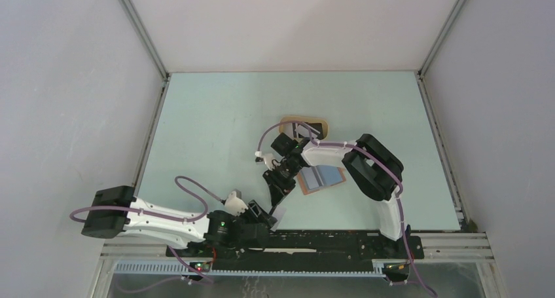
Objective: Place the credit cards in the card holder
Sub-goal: Move the credit card to the center of the board.
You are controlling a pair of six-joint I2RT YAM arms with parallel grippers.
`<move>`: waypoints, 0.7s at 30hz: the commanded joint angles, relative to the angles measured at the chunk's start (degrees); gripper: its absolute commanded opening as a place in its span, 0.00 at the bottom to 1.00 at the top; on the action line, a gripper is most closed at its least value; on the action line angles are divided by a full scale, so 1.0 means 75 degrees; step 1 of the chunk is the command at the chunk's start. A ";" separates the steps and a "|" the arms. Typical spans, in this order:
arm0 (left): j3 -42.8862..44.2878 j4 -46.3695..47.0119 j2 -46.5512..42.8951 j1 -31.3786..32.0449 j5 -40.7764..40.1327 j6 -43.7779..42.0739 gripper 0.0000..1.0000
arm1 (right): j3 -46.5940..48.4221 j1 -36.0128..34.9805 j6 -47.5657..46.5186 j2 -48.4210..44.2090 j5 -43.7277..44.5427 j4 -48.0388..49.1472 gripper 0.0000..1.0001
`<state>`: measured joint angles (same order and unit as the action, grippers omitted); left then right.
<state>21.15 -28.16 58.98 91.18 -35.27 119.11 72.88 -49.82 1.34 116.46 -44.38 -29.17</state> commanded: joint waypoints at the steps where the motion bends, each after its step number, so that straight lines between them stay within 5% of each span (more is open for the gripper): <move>1: 0.0583 0.0015 0.0126 -0.0048 0.0137 0.5003 0.63 | 0.0243 -0.0060 -0.0151 0.0081 -0.0175 -0.0099 0.42; 21: 0.0669 -0.0148 0.0220 -0.0079 0.0379 0.5002 0.64 | 0.0256 0.0091 -0.0148 0.0229 -0.0457 -0.0124 0.42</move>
<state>24.14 -28.47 61.17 90.67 -31.33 119.11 72.93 -49.50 1.17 117.14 -46.30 -29.93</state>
